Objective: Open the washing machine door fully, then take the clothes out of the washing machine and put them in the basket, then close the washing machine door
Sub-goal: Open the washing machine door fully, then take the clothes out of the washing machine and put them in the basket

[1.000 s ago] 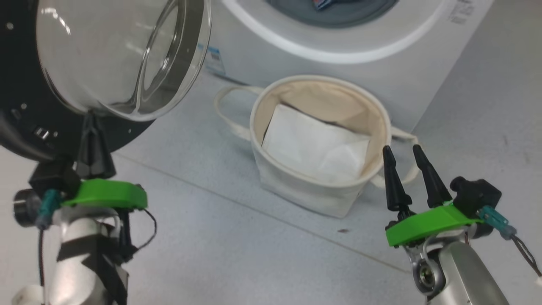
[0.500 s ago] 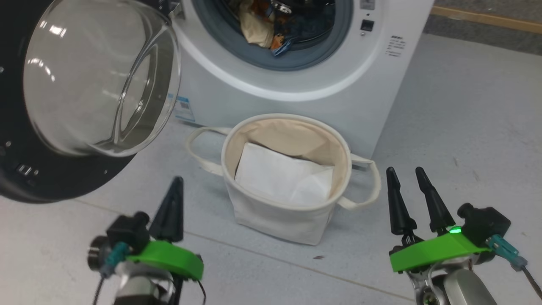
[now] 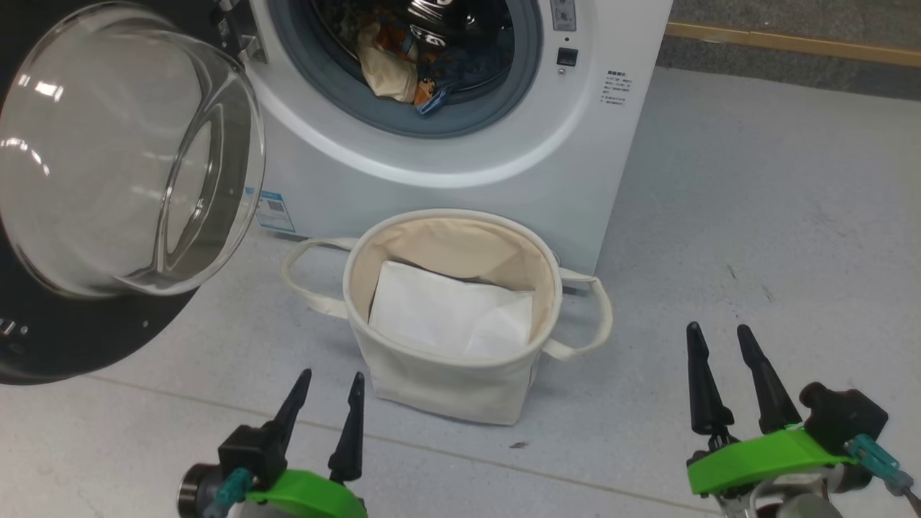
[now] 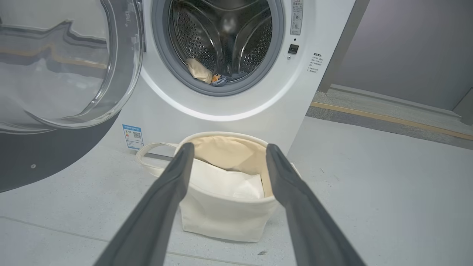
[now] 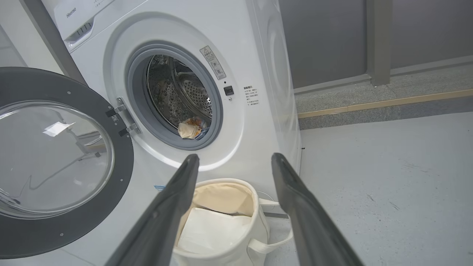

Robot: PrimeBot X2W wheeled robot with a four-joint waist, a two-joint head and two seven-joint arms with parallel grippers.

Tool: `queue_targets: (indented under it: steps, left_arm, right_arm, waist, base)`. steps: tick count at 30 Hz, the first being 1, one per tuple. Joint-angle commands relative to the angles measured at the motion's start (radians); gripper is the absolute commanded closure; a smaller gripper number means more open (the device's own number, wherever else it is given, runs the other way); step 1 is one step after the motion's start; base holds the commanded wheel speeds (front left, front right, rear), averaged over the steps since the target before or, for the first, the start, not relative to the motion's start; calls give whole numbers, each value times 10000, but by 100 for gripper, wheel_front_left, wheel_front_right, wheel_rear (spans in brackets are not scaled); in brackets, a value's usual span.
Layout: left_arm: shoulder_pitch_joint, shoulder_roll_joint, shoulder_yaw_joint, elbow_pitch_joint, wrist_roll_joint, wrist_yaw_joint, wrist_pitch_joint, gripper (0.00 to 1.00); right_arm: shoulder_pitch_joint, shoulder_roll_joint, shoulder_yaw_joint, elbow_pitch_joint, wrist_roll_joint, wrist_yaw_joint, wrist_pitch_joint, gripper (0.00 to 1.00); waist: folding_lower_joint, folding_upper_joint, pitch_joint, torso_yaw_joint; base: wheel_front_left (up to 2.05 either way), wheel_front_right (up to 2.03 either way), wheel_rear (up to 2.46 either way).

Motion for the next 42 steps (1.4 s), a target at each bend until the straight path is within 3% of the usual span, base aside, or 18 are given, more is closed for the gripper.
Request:
queue_targets:
  steps: [1,9,27,42]
  left_arm:
    - [-235,111,352,-294,-19,57,-112,0]
    - [-157,111,440,-256,-563,192,-248,0]
    - [151,111,504,-676,-272,457,-267,0]
    - [62,110,235,-202,-295,171,-267,0]
  right_arm:
    - [-157,32,226,-293,-5,12,-124,0]
    - [-294,32,233,-79,-6,12,-124,0]
    - [-297,32,212,135,-31,12,-124,0]
    - [-452,32,237,172,9,12,-124,0]
  waist:
    - [0,-1,38,-6]
    - [0,-1,169,-64]
    - [0,-1,-38,-136]
    - [0,-1,192,-97]
  base:
    - [0,0,0]
    - [0,0,0]
    - [0,0,0]
    - [4,-2,-2]
